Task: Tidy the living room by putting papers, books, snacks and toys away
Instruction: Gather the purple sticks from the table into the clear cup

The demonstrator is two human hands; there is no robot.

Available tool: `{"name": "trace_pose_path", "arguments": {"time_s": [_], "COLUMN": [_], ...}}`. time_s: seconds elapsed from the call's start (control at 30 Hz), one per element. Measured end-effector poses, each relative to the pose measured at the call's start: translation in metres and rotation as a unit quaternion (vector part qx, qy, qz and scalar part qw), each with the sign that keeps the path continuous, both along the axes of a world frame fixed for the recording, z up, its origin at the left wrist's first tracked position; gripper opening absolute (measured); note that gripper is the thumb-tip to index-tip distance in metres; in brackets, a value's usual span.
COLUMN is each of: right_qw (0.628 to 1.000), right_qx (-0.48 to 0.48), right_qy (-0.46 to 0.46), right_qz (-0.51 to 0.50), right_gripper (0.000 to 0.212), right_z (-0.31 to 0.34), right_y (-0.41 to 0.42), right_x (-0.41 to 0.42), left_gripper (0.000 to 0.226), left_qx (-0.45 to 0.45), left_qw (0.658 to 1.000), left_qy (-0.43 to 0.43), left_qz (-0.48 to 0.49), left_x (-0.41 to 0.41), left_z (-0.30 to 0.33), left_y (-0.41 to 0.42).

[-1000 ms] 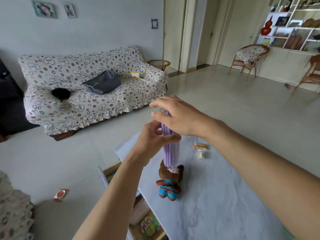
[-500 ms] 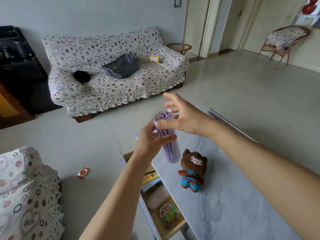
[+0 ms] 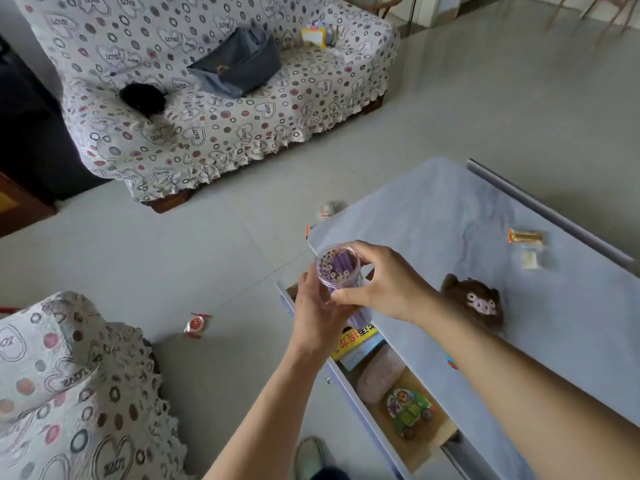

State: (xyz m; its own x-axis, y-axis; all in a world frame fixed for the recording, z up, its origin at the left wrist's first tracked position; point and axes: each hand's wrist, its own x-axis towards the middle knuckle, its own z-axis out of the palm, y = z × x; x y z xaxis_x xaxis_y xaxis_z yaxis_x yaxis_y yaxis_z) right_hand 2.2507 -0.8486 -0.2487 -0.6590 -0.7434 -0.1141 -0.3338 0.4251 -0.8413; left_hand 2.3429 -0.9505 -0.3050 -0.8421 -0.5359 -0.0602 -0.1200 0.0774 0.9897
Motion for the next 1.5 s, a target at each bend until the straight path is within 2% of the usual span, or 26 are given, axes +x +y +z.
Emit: {"name": "trace_pose_path", "arguments": {"time_s": [0.13, 0.37, 0.53, 0.67, 0.77, 0.9, 1.0, 1.13, 1.27, 1.37, 1.5], "right_qw": [0.998, 0.984, 0.968, 0.951, 0.930, 0.906, 0.894, 0.885, 0.880, 0.883, 0.897], "right_qx": [0.031, 0.124, 0.210, 0.281, 0.331, 0.389, 0.419, 0.436, 0.429, 0.398, 0.347], "right_qy": [-0.028, -0.039, -0.070, -0.048, -0.087, -0.123, -0.129, -0.139, -0.178, -0.216, -0.176], "right_qz": [-0.054, -0.122, -0.122, -0.121, -0.133, -0.110, -0.092, -0.092, -0.099, -0.122, -0.207], "right_gripper": [0.056, 0.053, 0.057, 0.040, 0.038, 0.034, 0.030, 0.041, 0.049, 0.040, 0.038], "right_z": [-0.063, -0.172, -0.270, -0.342, -0.381, -0.418, -0.435, -0.454, -0.463, -0.469, -0.466], "right_y": [-0.002, 0.022, 0.046, 0.061, 0.067, 0.067, 0.063, 0.055, 0.053, 0.056, 0.050], "right_x": [0.003, 0.020, 0.038, 0.047, 0.050, 0.050, 0.049, 0.049, 0.046, 0.051, 0.062], "left_gripper": [0.049, 0.053, 0.046, 0.065, 0.072, 0.067, 0.063, 0.052, 0.047, 0.025, 0.013], "left_qx": [-0.011, 0.056, 0.088, 0.144, 0.178, 0.228, 0.257, 0.266, 0.316, 0.287, 0.275], "left_qw": [0.995, 0.966, 0.926, 0.888, 0.877, 0.865, 0.875, 0.880, 0.860, 0.866, 0.865], "left_qy": [-0.077, -0.208, -0.344, -0.427, -0.442, -0.445, -0.408, -0.391, -0.400, -0.410, -0.421], "left_qz": [-0.057, -0.141, -0.125, -0.097, -0.068, -0.048, -0.040, -0.038, -0.011, -0.024, -0.010], "left_x": [-0.008, -0.002, 0.013, 0.025, 0.034, 0.041, 0.040, 0.037, 0.029, 0.022, 0.017], "left_z": [-0.052, -0.140, -0.207, -0.250, -0.279, -0.307, -0.314, -0.322, -0.335, -0.335, -0.334], "left_y": [-0.006, 0.008, 0.012, 0.012, 0.011, 0.008, 0.007, 0.006, 0.001, 0.000, 0.001]}}
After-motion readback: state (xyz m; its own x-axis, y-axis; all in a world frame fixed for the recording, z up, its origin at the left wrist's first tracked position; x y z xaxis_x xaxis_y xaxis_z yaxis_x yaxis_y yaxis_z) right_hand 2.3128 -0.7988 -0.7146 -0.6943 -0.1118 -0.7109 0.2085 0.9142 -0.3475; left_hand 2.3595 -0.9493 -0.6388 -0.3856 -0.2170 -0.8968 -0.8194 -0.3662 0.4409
